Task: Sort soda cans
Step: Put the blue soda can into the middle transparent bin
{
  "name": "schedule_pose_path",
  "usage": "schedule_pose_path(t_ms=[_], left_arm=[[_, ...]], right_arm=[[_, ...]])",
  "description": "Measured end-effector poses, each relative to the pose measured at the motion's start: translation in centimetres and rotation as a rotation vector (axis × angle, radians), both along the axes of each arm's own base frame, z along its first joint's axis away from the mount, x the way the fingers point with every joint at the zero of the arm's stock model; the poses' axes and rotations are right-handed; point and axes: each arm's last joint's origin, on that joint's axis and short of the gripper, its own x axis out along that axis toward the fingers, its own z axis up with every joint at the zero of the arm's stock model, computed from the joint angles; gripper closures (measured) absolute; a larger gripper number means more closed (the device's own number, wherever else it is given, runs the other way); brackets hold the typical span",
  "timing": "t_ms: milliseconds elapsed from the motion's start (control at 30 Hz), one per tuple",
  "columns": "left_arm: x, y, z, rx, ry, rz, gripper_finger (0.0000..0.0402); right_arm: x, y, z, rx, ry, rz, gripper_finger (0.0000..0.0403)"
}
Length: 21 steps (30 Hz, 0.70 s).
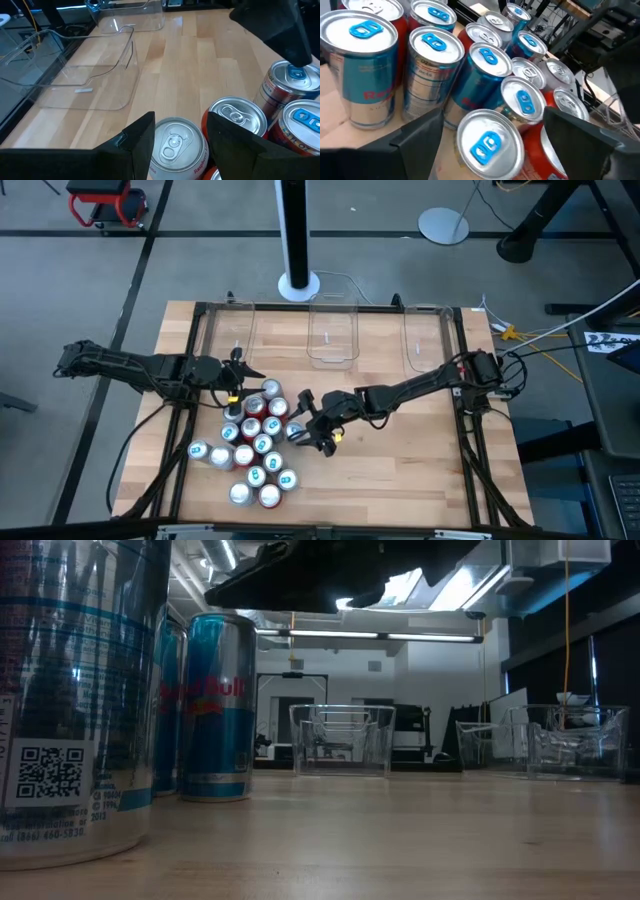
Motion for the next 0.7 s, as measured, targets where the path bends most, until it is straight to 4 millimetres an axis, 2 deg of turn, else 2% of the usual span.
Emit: schedule_pose_path(t_ms=[200,700], left_arm=[[0.0,0.0,0.0,0.000,-0.001,0.000,0.0231],[0.0,0.0,0.0,0.000,-0.001,0.000,0.0231]], right_arm=[[0.6,0.1,-2.0,0.025,0.041,-0.015,0.0063],[0.9,0.1,-1.8,0.009,-0.009,-0.024,0.0063]])
